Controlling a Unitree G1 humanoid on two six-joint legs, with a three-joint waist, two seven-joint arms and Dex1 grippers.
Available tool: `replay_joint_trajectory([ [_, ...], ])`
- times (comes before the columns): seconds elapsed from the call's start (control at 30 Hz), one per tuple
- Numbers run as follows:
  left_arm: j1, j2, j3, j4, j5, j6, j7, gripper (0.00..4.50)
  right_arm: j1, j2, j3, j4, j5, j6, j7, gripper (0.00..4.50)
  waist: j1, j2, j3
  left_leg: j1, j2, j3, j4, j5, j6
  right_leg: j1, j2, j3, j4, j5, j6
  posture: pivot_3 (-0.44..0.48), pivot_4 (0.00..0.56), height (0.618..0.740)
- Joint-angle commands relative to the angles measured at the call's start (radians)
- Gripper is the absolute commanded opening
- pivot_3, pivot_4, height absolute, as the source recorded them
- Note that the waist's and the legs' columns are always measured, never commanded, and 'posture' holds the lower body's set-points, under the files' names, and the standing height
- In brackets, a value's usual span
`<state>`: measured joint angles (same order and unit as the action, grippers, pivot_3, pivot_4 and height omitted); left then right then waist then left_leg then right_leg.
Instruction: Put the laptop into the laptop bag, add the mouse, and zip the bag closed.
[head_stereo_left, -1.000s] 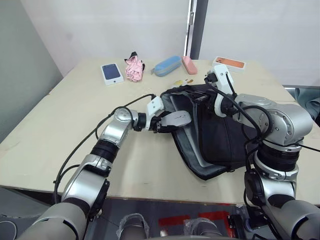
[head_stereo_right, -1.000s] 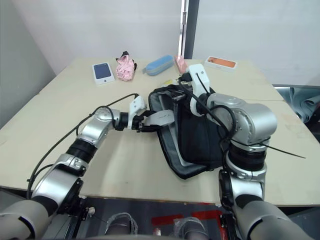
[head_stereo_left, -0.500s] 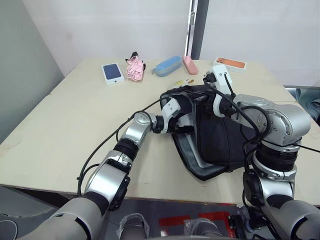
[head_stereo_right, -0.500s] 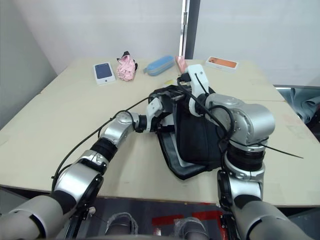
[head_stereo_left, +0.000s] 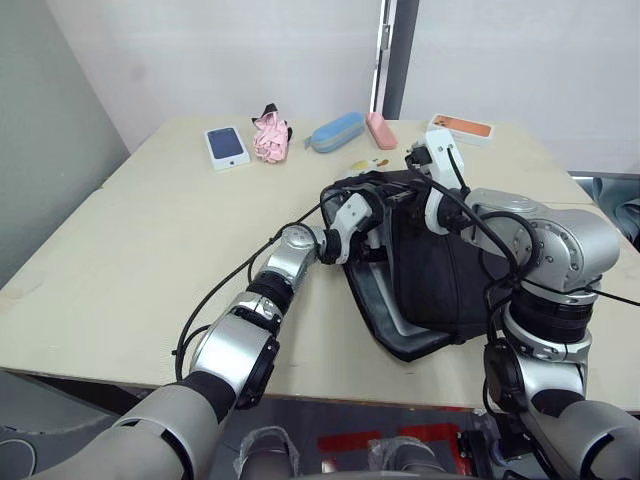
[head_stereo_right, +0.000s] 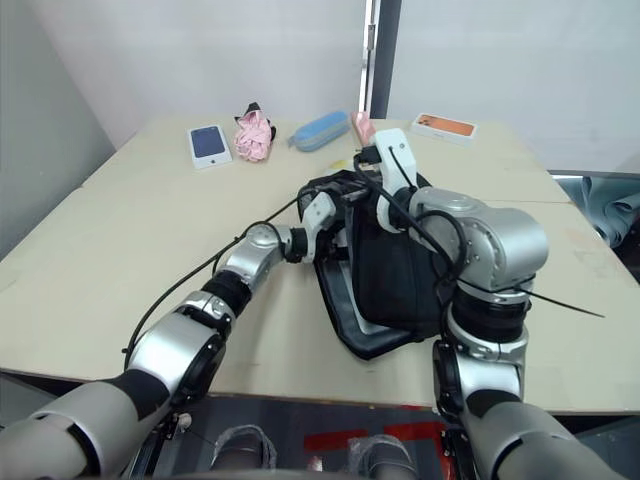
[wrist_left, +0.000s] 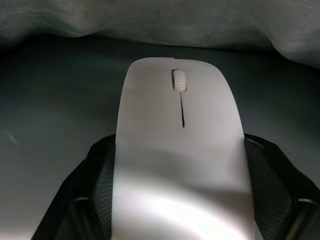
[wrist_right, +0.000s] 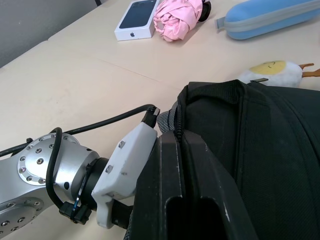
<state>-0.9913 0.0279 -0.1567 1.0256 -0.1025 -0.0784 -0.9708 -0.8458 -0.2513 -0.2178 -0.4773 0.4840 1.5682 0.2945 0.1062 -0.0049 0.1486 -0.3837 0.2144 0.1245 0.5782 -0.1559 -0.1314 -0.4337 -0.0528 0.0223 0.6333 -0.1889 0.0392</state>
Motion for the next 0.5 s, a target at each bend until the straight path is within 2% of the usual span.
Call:
replay_joint_trajectory([
  [0.03, 0.011, 0.002, 0.023, -0.068, -0.023, -0.002, -0.048, 4.47, -0.034, 0.003, -0.016, -0.045, 0.020, -0.026, 0.003, 0.00, 0.000, 0.000, 0.000, 0.000, 0.000, 0.000, 0.000, 0.000, 0.000, 0.000, 0.000, 0.000, 0.000, 0.000, 0.000, 0.000, 0.150, 0.740],
  [0.27, 0.089, 0.047, 0.055, -0.251, -0.075, 0.086, -0.092, 4.47, -0.028, 0.002, -0.018, -0.047, 0.024, -0.026, 0.007, 0.00, 0.000, 0.000, 0.000, 0.000, 0.000, 0.000, 0.000, 0.000, 0.000, 0.000, 0.000, 0.000, 0.000, -0.001, -0.001, 0.000, 0.150, 0.740],
  [0.5, 0.194, 0.118, 0.098, -0.542, -0.176, 0.272, -0.092, 4.47, -0.029, 0.003, -0.020, -0.047, 0.031, -0.026, 0.013, 0.00, -0.002, 0.000, 0.000, 0.000, 0.000, 0.000, -0.001, 0.000, 0.000, 0.000, 0.000, 0.000, -0.001, -0.004, -0.006, 0.000, 0.150, 0.740],
])
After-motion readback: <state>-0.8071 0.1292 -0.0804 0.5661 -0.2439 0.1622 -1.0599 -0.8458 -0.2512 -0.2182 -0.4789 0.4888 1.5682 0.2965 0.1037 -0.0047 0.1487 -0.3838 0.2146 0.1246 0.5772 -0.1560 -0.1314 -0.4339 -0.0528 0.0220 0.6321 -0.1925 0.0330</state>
